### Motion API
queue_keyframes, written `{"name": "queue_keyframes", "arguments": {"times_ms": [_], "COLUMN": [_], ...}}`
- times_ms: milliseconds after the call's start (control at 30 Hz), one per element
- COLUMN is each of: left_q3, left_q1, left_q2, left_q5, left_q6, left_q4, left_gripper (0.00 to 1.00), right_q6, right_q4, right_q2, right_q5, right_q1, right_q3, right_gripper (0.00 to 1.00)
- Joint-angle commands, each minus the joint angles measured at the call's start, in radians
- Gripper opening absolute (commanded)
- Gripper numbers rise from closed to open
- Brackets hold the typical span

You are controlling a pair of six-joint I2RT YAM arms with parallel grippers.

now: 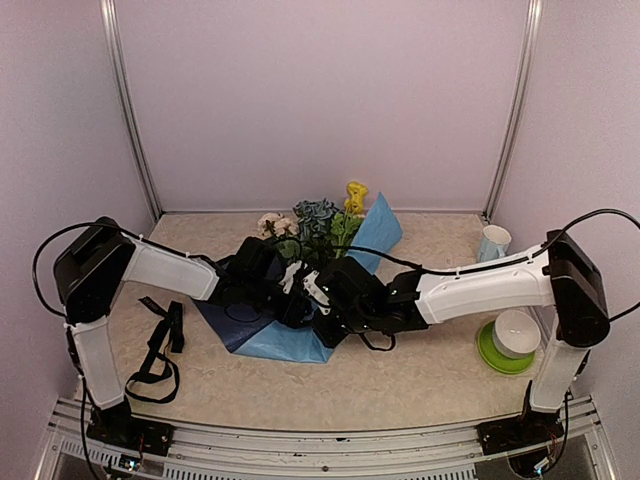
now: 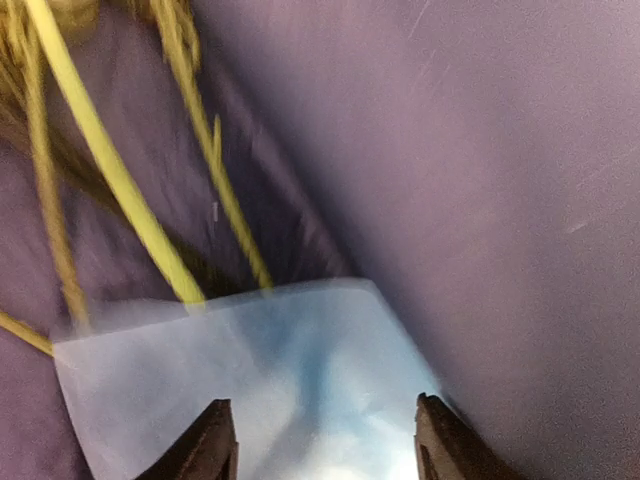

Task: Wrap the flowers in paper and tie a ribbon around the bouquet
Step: Press the fold line on the 2/3-folded wrapping paper.

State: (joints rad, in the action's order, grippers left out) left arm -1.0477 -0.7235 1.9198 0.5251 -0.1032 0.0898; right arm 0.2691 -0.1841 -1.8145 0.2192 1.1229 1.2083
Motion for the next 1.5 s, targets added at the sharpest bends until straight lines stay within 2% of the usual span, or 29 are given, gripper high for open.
{"name": "queue_keyframes", "arguments": {"times_ms": [0, 133, 300, 367, 467, 567, 600, 667, 733, 833, 1033, 1100, 1233, 1333, 1400, 1467], "left_q3": [0.045, 0.069, 0.102, 0.089, 0.038, -0.053, -0.099, -0.222, -0.294, -0.338, -0.505, -0.538, -0.520, -0.494, -0.438, -0.349], "left_q1": [0.047, 0.081, 0.128, 0.151, 0.175, 0.166, 0.154, 0.124, 0.102, 0.078, 0.008, 0.008, -0.011, -0.029, -0.008, 0.035], "left_q2": [-0.130, -0.161, -0.169, -0.153, -0.136, -0.120, -0.103, -0.055, -0.015, 0.014, 0.125, 0.155, 0.140, 0.114, 0.072, 0.017], "left_q5": [0.062, 0.111, 0.258, 0.306, 0.343, 0.377, 0.369, 0.328, 0.300, 0.266, -0.023, -0.043, 0.016, 0.067, 0.172, 0.267], "left_q6": [-0.066, -0.091, -0.189, -0.242, -0.255, -0.180, -0.132, -0.023, 0.037, 0.068, 0.167, 0.162, 0.192, 0.229, 0.202, 0.099], "left_q4": [0.147, 0.194, 0.348, 0.399, 0.392, 0.289, 0.220, 0.048, -0.057, -0.094, -0.298, -0.326, -0.296, -0.274, -0.178, -0.006], "left_gripper": [0.63, 0.65, 0.67, 0.68, 0.70, 0.78, 0.84, 0.89, 0.93, 0.93, 0.88, 0.84, 0.83, 0.86, 0.88, 0.88], "right_q6": [-0.076, -0.112, -0.172, -0.203, -0.240, -0.270, -0.277, -0.290, -0.301, -0.311, -0.325, -0.327, -0.335, -0.337, -0.335, -0.332], "right_q4": [0.024, 0.023, 0.018, 0.010, -0.019, -0.044, -0.047, -0.046, -0.044, -0.047, -0.048, -0.047, -0.047, -0.050, -0.047, -0.046], "right_q2": [-0.027, -0.046, -0.082, -0.098, -0.123, -0.139, -0.141, -0.140, -0.140, -0.142, -0.146, -0.141, -0.139, -0.139, -0.136, -0.133], "right_q5": [-0.056, -0.040, -0.012, 0.012, 0.046, 0.068, 0.073, 0.080, 0.090, 0.103, 0.103, 0.109, 0.118, 0.118, 0.115, 0.113], "right_q1": [0.006, 0.016, 0.032, 0.045, 0.057, 0.068, 0.070, 0.075, 0.078, 0.080, 0.080, 0.080, 0.080, 0.080, 0.081, 0.081], "right_q3": [-0.024, -0.007, 0.022, 0.039, 0.067, 0.083, 0.085, 0.084, 0.082, 0.081, 0.086, 0.085, 0.078, 0.082, 0.080, 0.078], "right_gripper": [0.00, 0.00, 0.00, 0.00, 0.00, 0.00, 0.00, 0.00, 0.00, 0.00, 0.00, 0.00, 0.00, 0.00, 0.00, 0.00]}}
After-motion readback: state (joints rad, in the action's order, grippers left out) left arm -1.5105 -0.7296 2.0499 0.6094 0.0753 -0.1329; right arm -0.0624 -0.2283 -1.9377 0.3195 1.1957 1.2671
